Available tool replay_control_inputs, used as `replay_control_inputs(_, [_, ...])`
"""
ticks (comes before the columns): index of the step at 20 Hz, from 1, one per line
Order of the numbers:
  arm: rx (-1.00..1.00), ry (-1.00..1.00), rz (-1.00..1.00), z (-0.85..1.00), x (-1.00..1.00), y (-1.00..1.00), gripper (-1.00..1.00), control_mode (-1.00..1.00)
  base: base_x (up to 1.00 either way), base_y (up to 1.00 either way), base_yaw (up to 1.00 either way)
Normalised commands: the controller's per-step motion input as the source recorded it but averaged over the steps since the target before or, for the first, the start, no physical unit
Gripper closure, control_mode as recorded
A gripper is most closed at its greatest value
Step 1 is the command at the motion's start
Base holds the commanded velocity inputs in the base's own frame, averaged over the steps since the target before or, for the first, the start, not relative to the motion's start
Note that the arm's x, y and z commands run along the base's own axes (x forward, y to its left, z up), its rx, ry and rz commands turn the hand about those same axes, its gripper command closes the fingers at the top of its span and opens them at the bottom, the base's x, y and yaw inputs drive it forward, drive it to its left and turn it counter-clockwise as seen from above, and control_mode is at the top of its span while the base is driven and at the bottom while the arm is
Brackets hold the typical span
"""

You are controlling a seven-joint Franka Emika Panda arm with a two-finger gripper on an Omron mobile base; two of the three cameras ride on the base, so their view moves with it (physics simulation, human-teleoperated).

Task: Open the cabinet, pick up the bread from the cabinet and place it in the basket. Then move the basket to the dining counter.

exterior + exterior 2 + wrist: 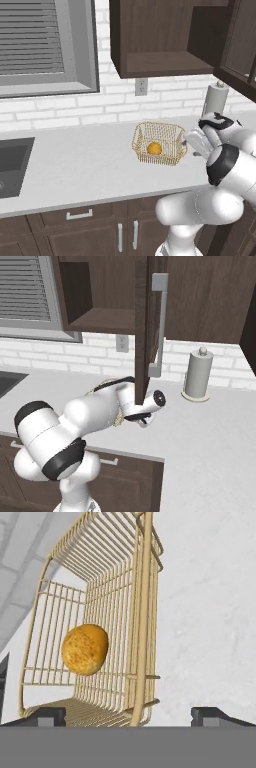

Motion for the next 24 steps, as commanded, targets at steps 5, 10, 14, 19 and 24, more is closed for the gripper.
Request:
replay_control_inputs(5, [0.01,-0.01,0.00,0.00,0.21,0.00,-1.00,-1.00,0.00,0.00,0.00])
replay_control_inputs(10, [0.00,0.00,0.00,-0.12,0.22,0.00,-1.00,-1.00,0.00,0.00,0.00])
replay_control_inputs(14, [0.00,0.00,0.00,-0.23,0.25,0.02,-1.00,-1.00,0.00,0.00,0.00])
replay_control_inputs(19, [0.00,0.00,0.00,-0.28,0.19,0.00,-1.00,-1.00,0.00,0.00,0.00])
replay_control_inputs(24, [0.00,0.00,0.00,-0.24,0.18,0.06,-1.00,-1.00,0.00,0.00,0.00])
